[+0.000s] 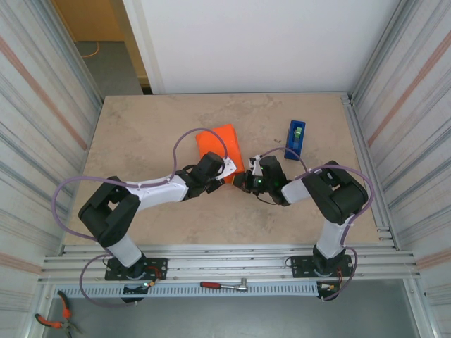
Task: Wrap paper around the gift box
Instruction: Wrap the gift box with the wrapping paper.
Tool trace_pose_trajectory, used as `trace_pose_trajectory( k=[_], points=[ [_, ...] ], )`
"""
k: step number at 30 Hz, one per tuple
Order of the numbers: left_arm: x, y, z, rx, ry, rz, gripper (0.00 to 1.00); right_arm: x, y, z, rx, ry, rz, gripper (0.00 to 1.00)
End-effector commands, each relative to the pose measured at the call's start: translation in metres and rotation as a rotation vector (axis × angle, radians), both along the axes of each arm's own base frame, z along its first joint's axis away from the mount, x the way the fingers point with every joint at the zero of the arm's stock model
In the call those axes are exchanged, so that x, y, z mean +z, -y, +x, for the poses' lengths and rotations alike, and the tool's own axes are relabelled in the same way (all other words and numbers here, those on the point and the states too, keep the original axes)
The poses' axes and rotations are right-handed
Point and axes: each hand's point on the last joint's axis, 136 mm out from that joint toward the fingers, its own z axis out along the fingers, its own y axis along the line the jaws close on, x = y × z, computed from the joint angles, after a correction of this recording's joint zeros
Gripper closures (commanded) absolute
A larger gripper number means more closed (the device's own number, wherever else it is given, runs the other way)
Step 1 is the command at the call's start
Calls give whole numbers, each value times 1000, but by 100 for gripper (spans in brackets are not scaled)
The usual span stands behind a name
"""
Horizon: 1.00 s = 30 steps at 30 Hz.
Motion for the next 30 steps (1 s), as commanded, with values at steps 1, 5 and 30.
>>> trace_pose_trajectory(
  k=[1,5,30],
  points=[
    [-9,-1,-15,-26,-57,30,43,21,-3,2,-1,27,42,100],
    [-9,-1,-15,-25,-55,28,43,34,-4,3,-1,46,53,100],
    [0,-4,-11,2,-39,-19,43,70,-15,3,18,107,109,100]
  ],
)
